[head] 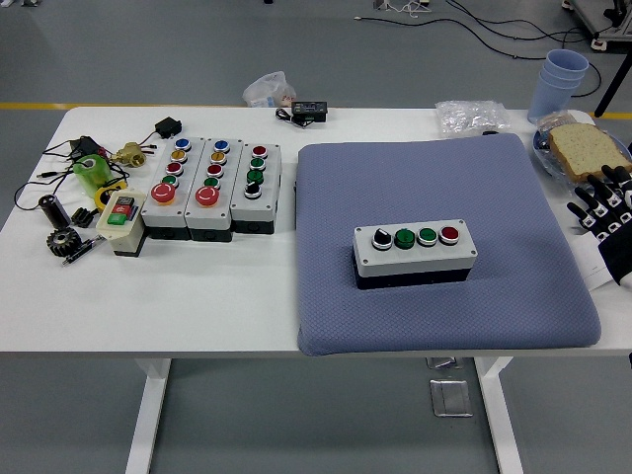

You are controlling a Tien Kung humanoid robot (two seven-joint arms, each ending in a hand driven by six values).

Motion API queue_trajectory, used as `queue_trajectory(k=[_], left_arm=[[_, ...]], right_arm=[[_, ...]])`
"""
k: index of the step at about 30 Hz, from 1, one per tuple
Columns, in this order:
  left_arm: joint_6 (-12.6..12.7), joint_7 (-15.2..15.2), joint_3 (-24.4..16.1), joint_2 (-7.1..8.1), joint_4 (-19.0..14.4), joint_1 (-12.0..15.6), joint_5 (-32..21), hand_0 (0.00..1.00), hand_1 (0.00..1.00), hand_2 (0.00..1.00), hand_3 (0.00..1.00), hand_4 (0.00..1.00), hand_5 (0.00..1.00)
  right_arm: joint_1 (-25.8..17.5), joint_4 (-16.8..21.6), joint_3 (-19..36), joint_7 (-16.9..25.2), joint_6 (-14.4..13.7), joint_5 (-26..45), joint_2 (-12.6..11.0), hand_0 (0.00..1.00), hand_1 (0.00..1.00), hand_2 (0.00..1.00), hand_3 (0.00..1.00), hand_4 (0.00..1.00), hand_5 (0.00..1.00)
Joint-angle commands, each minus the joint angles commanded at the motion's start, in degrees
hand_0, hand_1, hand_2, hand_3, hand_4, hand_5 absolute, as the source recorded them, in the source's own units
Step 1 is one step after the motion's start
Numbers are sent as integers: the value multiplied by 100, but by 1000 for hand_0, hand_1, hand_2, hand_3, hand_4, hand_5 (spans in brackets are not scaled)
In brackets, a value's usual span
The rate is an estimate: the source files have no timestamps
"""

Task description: Pick up the button,place it on the desk,press the button,press the button

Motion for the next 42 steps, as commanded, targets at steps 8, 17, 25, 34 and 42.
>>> queue_trajectory(k=[8,17,25,34,42], left_arm=[[-1,-6,-6,0,0,-13,4,555,422,426,429,265,391],[4,-9,-15,0,0,-39,-9,555,422,425,429,266,392],[-1,7,-13,0,0,-52,34,557,421,425,429,267,393],[-5,11,-38,0,0,-27,104,557,421,425,429,265,394],[-23,22,-74,0,0,28,235,557,421,425,429,267,395]], right_arm=[[-73,-56,99,-66,23,-158,36,802,772,786,762,751,564],[-80,-21,189,-60,7,-145,22,802,772,787,761,748,571],[-67,79,185,4,16,-124,11,797,760,770,750,747,572],[-139,153,223,102,15,-89,-15,790,756,757,744,748,569],[-216,176,289,105,-3,-78,-18,787,754,756,744,748,568]])
